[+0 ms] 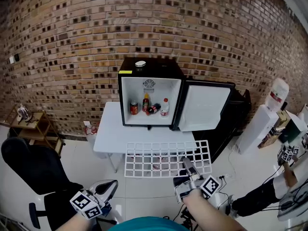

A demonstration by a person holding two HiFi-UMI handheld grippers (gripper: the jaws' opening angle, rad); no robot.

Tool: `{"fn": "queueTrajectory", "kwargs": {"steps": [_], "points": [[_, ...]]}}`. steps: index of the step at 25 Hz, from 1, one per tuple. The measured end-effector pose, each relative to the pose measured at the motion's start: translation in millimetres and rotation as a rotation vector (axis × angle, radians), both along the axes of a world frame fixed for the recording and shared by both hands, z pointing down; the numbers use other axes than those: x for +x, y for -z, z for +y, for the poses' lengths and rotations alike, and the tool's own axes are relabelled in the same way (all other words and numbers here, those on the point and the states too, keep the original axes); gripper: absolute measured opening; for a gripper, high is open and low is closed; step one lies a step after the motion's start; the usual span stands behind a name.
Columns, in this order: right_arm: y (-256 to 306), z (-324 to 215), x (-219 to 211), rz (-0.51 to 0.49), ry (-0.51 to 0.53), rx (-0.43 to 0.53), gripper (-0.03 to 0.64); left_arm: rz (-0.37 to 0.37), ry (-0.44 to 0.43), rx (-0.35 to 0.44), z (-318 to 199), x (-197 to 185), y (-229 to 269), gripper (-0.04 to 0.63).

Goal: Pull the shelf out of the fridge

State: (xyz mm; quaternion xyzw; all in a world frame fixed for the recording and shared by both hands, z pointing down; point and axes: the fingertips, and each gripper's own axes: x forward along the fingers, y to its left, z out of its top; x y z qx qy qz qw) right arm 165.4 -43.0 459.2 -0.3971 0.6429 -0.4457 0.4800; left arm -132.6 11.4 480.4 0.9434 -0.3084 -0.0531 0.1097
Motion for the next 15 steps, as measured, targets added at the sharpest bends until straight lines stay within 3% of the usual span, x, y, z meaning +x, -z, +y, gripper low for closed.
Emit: {"fn": "queueTrajectory", "kwargs": {"steps": [8,15], "points": [[-2.9,35.7,56.3,0.0,0.098,0.003,0.028,0.025,0.105,-0.031,42.9,57.9,-3.7,0.0],[-15.0,55.9,60.8,-0.012,0.081,-0.006,0.028,0.002,0.077,-0.011,60.9,61.4,-0.4,0.0]]}}
